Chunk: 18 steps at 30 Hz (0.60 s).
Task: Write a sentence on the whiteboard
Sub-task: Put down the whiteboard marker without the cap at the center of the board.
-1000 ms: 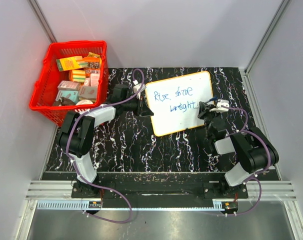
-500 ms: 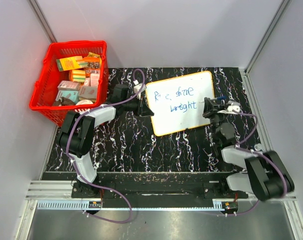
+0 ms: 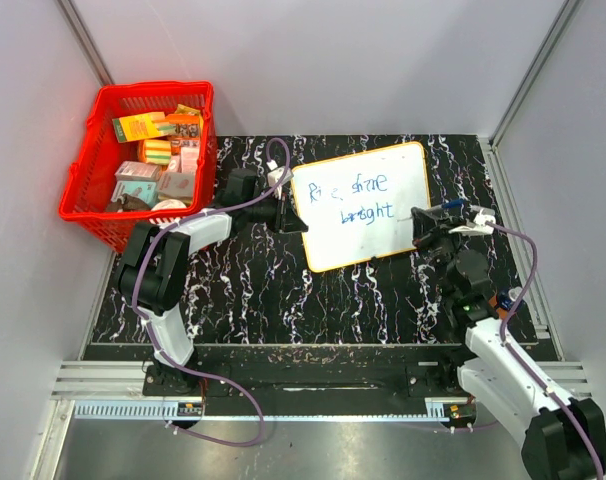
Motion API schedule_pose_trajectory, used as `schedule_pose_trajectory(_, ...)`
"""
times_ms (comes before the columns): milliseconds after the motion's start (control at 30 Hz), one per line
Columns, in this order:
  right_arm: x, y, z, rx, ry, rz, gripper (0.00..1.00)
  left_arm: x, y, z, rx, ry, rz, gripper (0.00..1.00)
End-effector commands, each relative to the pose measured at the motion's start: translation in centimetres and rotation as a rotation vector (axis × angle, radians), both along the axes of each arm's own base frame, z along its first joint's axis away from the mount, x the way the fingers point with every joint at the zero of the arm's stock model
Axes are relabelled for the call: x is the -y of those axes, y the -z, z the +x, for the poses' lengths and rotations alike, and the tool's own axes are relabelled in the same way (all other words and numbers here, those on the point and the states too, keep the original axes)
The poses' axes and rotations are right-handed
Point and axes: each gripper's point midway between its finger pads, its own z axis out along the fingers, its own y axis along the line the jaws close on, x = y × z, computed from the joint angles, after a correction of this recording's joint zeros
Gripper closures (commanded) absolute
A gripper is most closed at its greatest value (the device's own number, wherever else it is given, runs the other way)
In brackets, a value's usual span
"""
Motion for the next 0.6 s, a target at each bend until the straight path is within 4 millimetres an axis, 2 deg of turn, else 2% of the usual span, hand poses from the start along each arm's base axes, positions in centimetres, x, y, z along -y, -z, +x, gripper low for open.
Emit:
schedule_pose_trajectory(0, -0.8, 4.9, -0.9, -0.28, -0.044, 0.085, 1.0, -0.9, 0.4, 2.8, 0.167, -0.054, 0.104, 1.0)
schedule_pose_trajectory(33, -1.1, 5.5, -1.3, -0.311, -0.058, 0.097, 1.0, -0.9, 0.4, 2.8, 0.168, -0.055, 0.104, 1.0)
schedule_pose_trajectory(67, -1.1, 7.5, -1.9, -0.399, -0.059, 0.101, 1.0, -0.9, 0.4, 2.8, 0.169, -0.054, 0.106, 1.0)
schedule_pose_trajectory(133, -1.4, 8.9, -2.9, -0.468, -0.066, 0.196, 1.0, -0.8, 0.4, 2.8, 0.171, -0.053, 0.105, 1.0)
schedule_pose_trajectory(200, -2.7, 11.3, -4.5, -0.571, -0.129, 0.287, 1.0, -0.7, 0.5, 2.9, 0.17, -0.053, 0.109, 1.0)
schedule_pose_trajectory(267, -4.2, 12.5, -6.1, -0.647, -0.203, 0.398, 1.0, -0.8, 0.5, 2.9, 0.172, -0.052, 0.115, 1.0)
schedule_pose_trajectory(300, -4.6, 14.2, -6.9, -0.696, -0.218, 0.419, 1.0, -0.7, 0.6, 2.8, 0.166, -0.046, 0.118, 1.0)
schedule_pose_trajectory(333, -4.9, 14.4, -7.5, -0.709, -0.243, 0.443, 1.0, -0.6, 0.6, 2.8, 0.166, -0.045, 0.12, 1.0)
schedule_pose_trajectory(367, -5.4, 15.9, -8.8, -0.792, -0.26, 0.469, 1.0, -0.5, 0.6, 2.7, 0.17, -0.043, 0.123, 1.0)
schedule_pose_trajectory(567, -5.6, 20.2, -12.5, -0.987, -0.251, 0.545, 1.0, -0.5, 0.5, 2.6, 0.177, -0.043, 0.129, 1.0)
